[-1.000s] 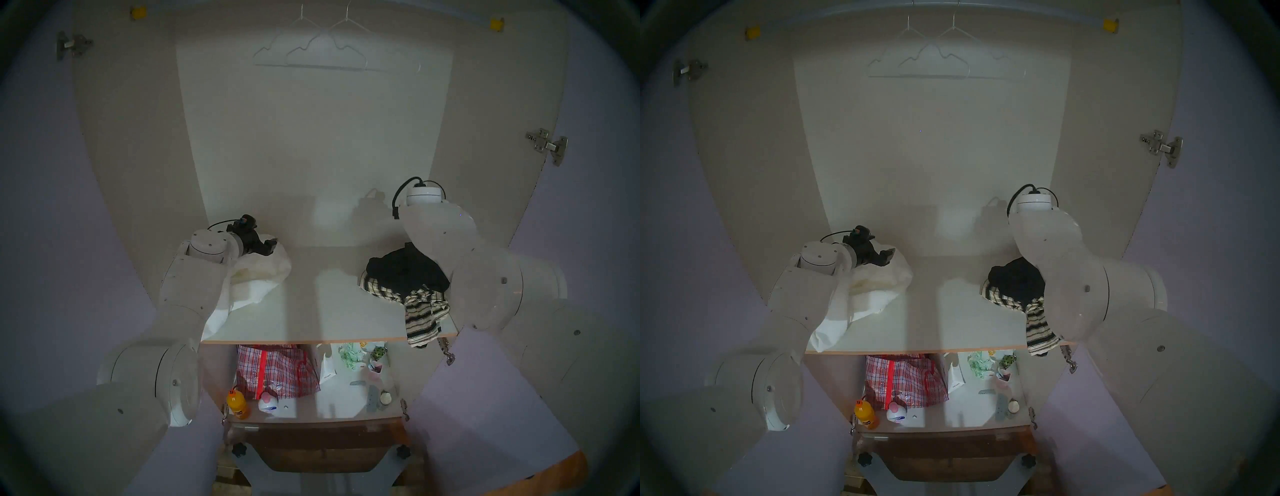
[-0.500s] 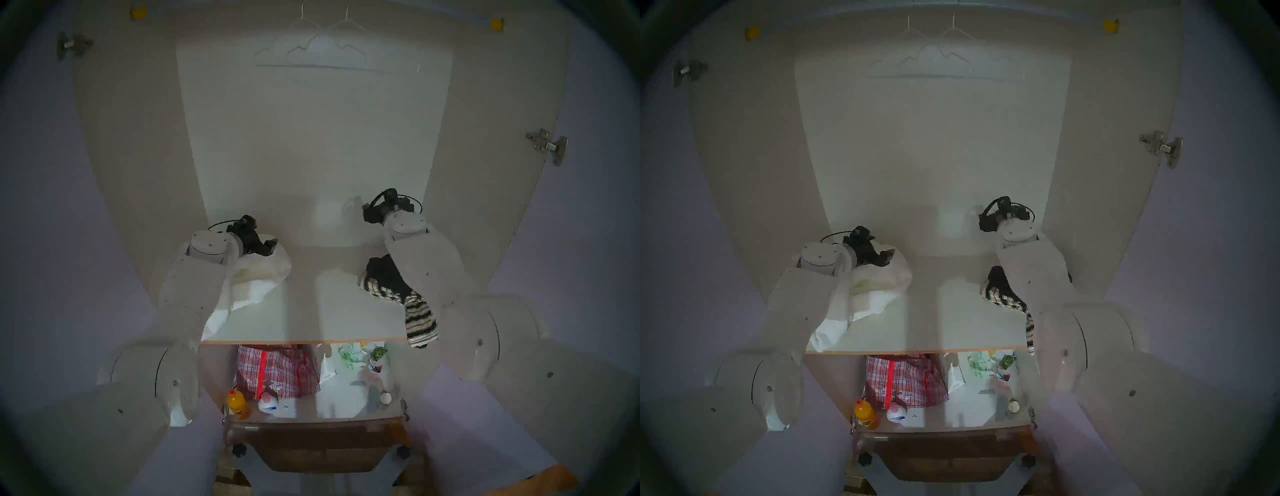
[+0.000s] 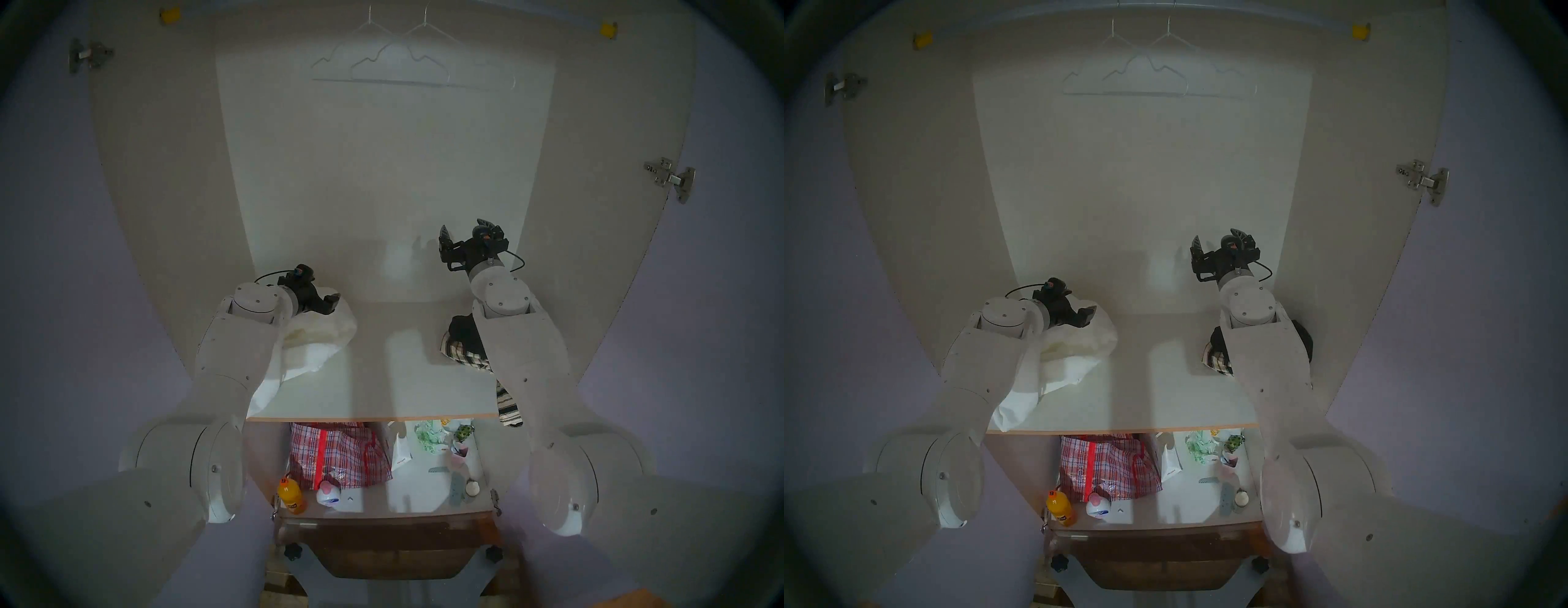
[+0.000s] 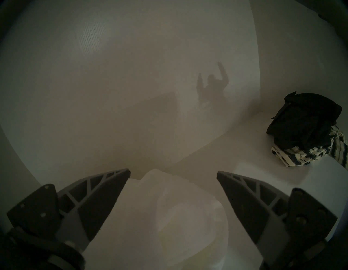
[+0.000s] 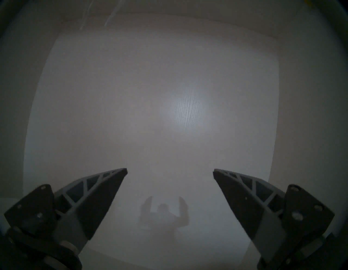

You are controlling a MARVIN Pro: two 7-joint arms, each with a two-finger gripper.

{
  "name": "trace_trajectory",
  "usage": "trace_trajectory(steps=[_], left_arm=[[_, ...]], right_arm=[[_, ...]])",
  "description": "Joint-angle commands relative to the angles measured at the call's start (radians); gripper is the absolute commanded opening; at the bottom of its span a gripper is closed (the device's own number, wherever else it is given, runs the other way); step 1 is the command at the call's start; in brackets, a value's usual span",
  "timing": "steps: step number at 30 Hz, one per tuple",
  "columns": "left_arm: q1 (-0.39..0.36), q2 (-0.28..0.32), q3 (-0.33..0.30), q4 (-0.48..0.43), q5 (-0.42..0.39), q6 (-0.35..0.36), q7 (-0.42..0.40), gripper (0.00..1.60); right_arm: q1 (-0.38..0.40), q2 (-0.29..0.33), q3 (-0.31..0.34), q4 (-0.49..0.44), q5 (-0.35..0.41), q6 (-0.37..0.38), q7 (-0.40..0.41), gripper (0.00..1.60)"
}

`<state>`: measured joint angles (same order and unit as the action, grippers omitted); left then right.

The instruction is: Sort tops into two piles: light colors and dark colors

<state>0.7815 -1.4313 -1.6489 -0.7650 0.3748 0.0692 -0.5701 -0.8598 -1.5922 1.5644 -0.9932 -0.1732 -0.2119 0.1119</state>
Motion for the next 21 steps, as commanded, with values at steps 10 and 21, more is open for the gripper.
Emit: trace_trajectory(steps=[10, 21], left_arm=[[-0.035, -0.001, -0.005, -0.033, -0.008, -0.004, -0.006, 1.6], [-0.033, -0.001, -0.005, -0.039, -0.009, -0.001, -0.008, 1.6]], right_arm=[[-0.261, 0.001, 0.021, -0.347, 0.052, 0.387, 0.128, 1.6], [-0.296, -0.011, 0.031, -0.402, 0.059, 0.416, 0.128, 1.6]])
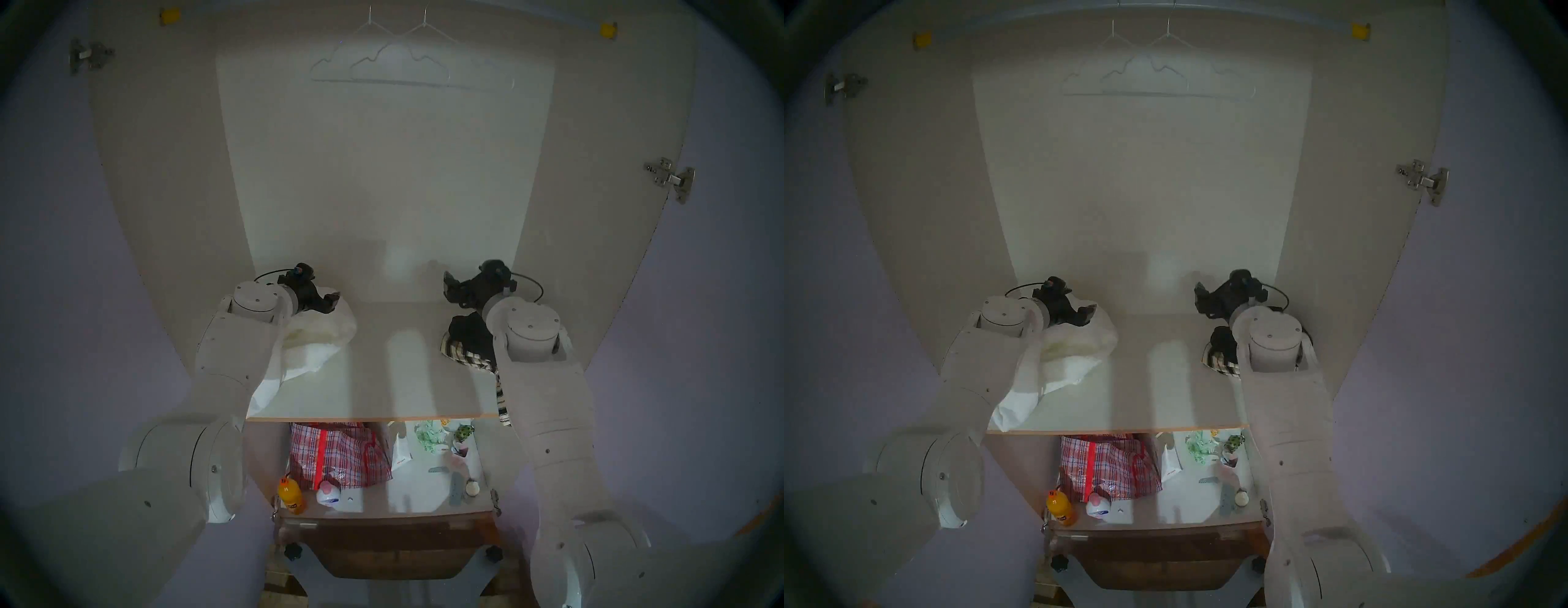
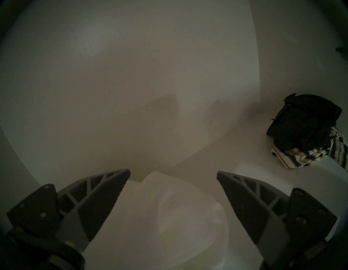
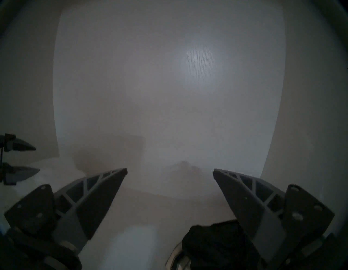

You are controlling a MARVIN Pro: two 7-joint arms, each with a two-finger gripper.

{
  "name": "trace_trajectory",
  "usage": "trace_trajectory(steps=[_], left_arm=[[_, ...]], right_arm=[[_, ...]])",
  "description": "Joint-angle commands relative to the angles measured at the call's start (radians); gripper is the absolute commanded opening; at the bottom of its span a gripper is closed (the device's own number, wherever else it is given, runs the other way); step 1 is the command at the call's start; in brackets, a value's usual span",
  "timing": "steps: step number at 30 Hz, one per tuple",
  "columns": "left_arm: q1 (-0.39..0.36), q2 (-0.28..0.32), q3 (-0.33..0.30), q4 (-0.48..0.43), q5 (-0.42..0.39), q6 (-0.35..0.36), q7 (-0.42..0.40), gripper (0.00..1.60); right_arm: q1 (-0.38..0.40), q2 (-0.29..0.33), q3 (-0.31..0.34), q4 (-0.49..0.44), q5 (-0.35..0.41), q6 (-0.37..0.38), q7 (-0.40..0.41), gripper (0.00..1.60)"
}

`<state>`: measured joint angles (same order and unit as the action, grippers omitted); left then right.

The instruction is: Sort tops into two piles: light colors and dark colors

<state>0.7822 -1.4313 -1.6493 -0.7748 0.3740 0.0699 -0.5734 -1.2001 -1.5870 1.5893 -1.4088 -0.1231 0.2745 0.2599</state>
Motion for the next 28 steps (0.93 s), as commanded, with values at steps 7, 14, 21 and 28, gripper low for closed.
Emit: trace_trajectory(steps=[7, 14, 21, 28], left_arm=[[-0.034, -0.001, -0.005, -0.027, -0.007, -0.003, -0.003, 1.6], [-0.034, -0.001, -0.005, -0.028, -0.008, -0.002, -0.004, 1.6], [-0.033, -0.001, -0.005, -0.029, -0.008, -0.001, -0.005, 1.6], [-0.033, -0.001, -0.005, -0.029, -0.008, -0.001, -0.005, 1.6]], right_arm=[[0.143, -0.022, 0.028, 0.184, 0.033, -0.159, -0.012, 1.6], [0.148, -0.02, 0.037, 0.2, 0.045, -0.189, 0.009, 1.6], [0.145, -0.021, 0.04, 0.196, 0.047, -0.194, 0.014, 1.6], [0.144, -0.022, 0.042, 0.195, 0.046, -0.195, 0.017, 1.6]])
